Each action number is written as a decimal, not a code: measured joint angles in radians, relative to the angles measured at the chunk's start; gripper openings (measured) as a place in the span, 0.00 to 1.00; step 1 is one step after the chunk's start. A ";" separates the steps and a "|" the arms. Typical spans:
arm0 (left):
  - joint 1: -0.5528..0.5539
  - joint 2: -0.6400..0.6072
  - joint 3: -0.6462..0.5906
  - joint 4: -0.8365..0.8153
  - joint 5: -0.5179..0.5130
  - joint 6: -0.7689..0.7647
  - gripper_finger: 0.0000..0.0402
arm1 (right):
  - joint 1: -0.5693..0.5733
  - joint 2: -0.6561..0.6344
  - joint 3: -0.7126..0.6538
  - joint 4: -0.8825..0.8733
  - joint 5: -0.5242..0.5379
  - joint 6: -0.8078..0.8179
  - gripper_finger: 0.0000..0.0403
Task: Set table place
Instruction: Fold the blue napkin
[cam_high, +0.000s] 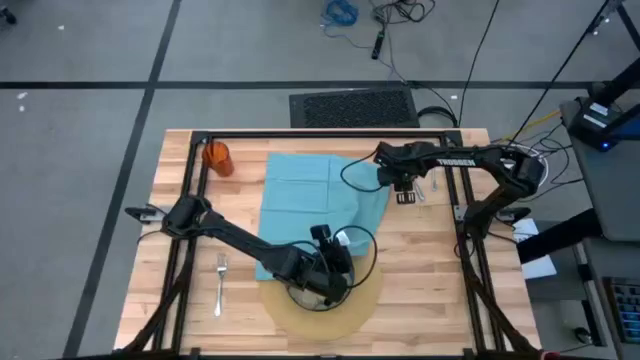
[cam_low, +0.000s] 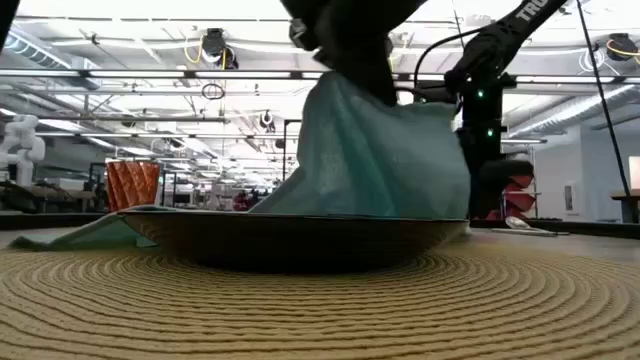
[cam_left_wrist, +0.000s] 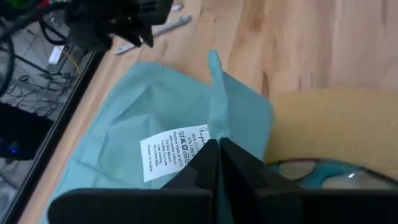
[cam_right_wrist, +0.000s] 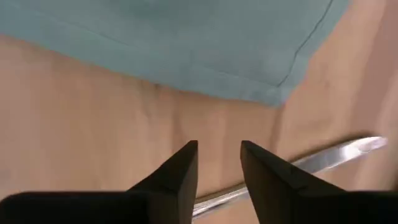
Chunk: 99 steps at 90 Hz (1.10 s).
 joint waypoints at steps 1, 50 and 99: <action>0.000 -0.001 0.000 0.000 -0.001 -0.002 0.00 | 0.002 0.000 -0.003 0.006 0.007 -0.002 0.32; 0.000 -0.002 0.000 -0.026 -0.012 -0.006 0.00 | 0.072 0.000 -0.012 0.085 -0.056 0.007 0.49; 0.000 -0.002 0.000 -0.027 -0.011 -0.006 0.00 | 0.057 0.119 -0.007 0.105 -0.094 -0.010 0.49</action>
